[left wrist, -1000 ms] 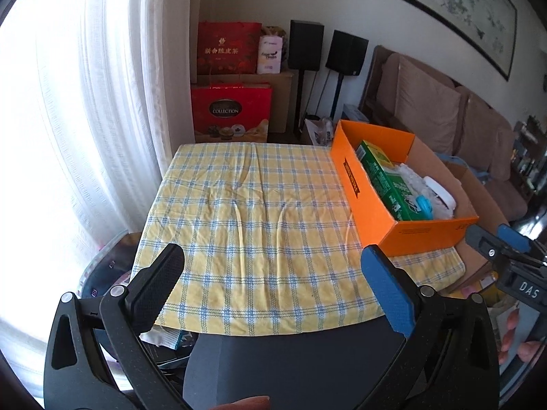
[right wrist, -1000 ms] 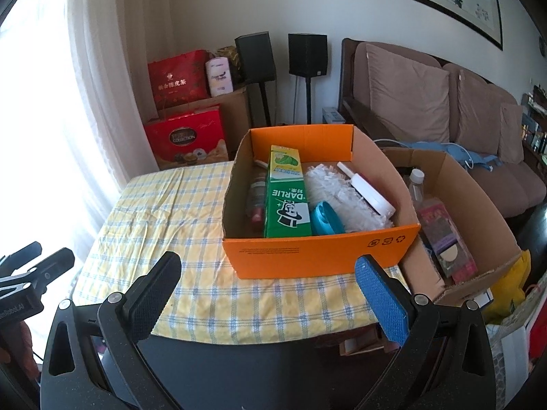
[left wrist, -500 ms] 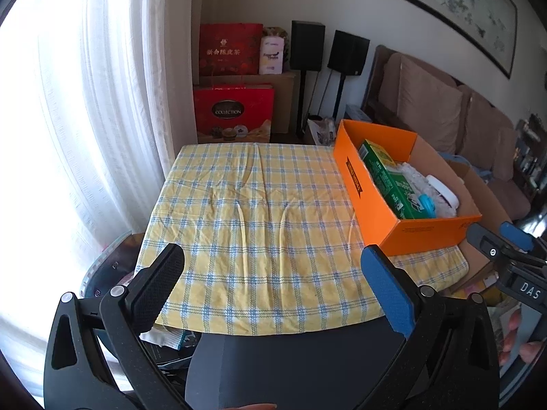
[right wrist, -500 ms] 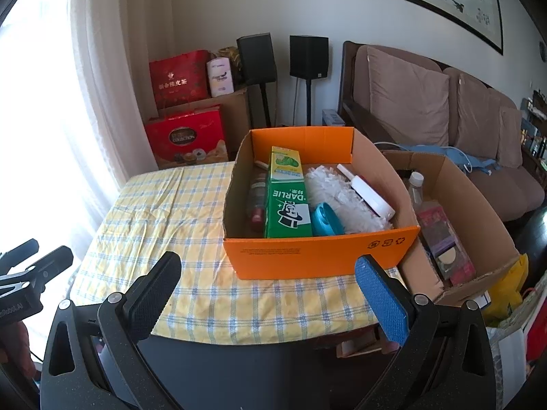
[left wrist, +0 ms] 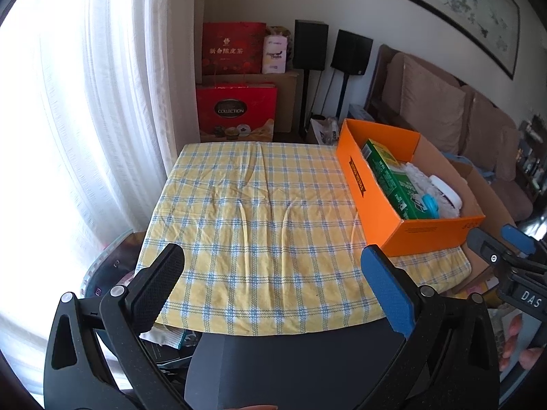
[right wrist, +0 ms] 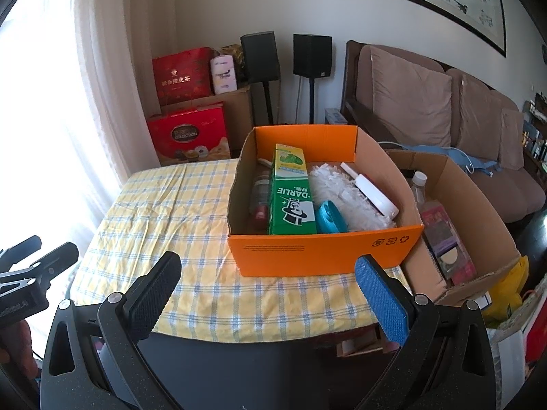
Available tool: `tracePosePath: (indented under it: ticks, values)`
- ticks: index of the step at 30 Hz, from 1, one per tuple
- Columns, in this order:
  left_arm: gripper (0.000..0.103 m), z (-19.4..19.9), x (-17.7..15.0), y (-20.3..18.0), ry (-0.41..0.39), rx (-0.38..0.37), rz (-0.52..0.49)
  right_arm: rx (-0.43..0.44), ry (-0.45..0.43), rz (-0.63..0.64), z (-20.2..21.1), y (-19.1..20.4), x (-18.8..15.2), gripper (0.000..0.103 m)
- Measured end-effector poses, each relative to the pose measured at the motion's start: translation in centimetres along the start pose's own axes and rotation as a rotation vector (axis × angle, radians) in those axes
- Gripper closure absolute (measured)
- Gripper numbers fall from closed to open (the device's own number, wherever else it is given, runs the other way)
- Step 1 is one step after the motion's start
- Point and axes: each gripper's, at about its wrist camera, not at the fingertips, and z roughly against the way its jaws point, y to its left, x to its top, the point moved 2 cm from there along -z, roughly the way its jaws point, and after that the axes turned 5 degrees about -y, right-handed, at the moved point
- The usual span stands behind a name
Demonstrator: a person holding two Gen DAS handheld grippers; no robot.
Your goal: Organize objects
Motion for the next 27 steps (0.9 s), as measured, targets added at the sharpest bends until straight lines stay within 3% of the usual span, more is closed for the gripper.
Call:
tracePosePath:
  ticks: [27]
  values:
    - [0.000,0.09,-0.07,-0.11,-0.004,-0.002,-0.004,0.002,0.003,0.008,0.12,0.34,0.01,0.000]
